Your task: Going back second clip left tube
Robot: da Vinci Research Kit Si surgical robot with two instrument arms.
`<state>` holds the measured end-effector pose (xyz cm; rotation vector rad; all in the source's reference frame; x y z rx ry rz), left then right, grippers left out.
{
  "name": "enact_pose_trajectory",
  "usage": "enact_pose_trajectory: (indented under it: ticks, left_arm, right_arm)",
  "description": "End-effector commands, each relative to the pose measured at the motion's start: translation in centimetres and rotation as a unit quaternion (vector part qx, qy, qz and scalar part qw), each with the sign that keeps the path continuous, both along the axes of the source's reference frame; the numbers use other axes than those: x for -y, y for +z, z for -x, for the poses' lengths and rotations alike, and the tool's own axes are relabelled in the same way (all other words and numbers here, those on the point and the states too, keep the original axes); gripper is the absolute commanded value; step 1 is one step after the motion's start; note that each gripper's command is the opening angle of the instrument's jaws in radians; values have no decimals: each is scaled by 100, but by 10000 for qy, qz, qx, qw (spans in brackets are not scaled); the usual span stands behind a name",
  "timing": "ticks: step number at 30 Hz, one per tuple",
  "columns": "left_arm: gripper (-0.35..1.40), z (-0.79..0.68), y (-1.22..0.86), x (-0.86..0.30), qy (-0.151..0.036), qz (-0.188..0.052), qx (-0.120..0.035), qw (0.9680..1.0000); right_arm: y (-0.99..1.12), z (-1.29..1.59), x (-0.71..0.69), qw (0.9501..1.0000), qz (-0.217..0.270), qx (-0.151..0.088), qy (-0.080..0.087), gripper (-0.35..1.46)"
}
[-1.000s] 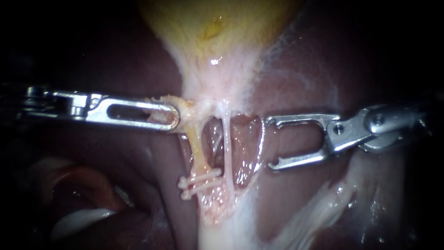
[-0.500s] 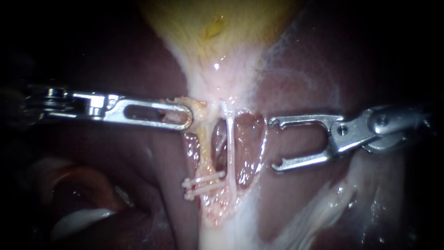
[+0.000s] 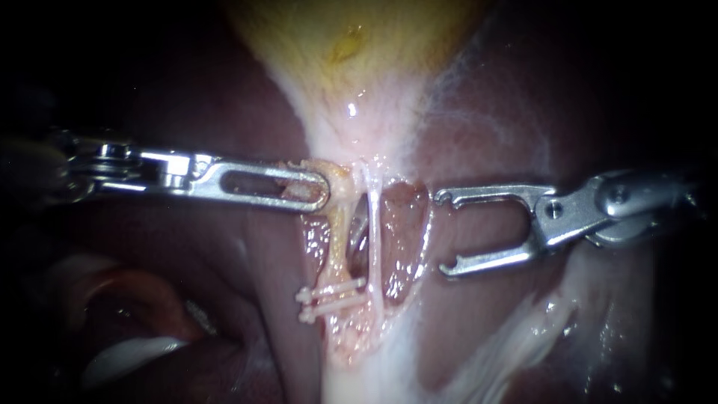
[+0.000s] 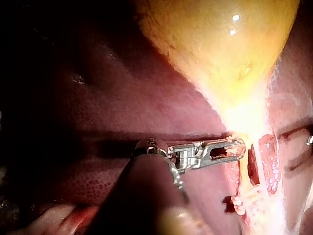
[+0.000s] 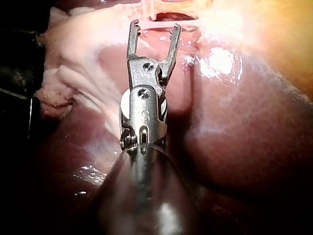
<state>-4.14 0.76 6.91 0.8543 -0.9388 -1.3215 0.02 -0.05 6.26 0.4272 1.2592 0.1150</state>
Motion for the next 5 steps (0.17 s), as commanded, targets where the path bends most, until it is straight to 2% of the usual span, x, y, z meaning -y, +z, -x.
enact_pose_trajectory:
  ticks: [1, 5]
  left_arm:
    - [-35, 0, 0, 0, 1, -1, -2, 10000]
    - [-35, 0, 0, 0, 2, -1, -2, 10000]
  right_arm:
    - [0, 0, 0, 10000, -2, -11, 9, 50]
    - [0, 0, 0, 10000, -2, -11, 10, 50]
